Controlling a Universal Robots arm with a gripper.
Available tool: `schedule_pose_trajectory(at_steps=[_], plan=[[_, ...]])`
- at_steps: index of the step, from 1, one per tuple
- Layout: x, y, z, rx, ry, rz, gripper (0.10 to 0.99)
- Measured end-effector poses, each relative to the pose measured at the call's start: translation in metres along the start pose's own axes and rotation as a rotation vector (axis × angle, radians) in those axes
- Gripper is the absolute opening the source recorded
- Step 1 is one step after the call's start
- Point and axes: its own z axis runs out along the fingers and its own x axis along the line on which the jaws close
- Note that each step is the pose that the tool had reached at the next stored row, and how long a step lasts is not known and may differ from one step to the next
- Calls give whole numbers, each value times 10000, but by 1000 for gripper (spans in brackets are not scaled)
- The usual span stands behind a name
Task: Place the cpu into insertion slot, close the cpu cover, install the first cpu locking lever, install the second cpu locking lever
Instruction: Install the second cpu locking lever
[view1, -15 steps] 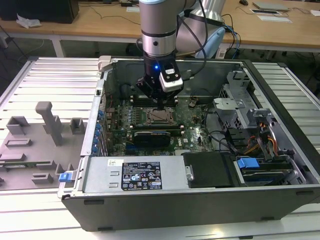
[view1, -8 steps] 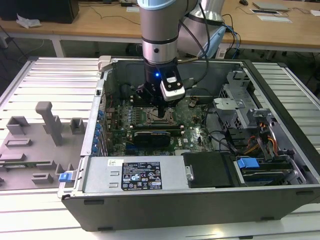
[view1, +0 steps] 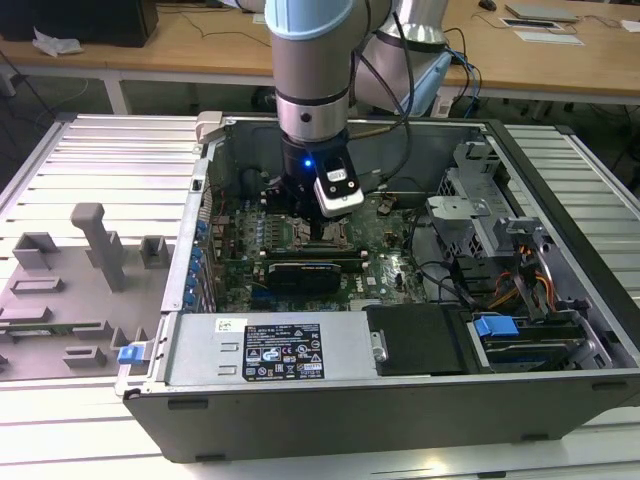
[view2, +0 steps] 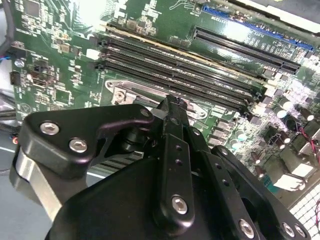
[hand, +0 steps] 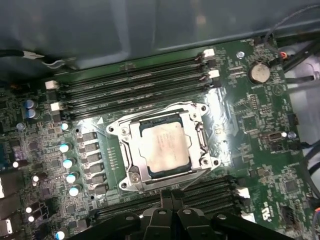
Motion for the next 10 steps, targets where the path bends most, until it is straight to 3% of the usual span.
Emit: schedule_pose_trajectory(at_steps=[6, 10], plan=[[18, -69, 72, -102, 37, -450, 106], [27, -77, 112, -191, 86, -1173, 106]])
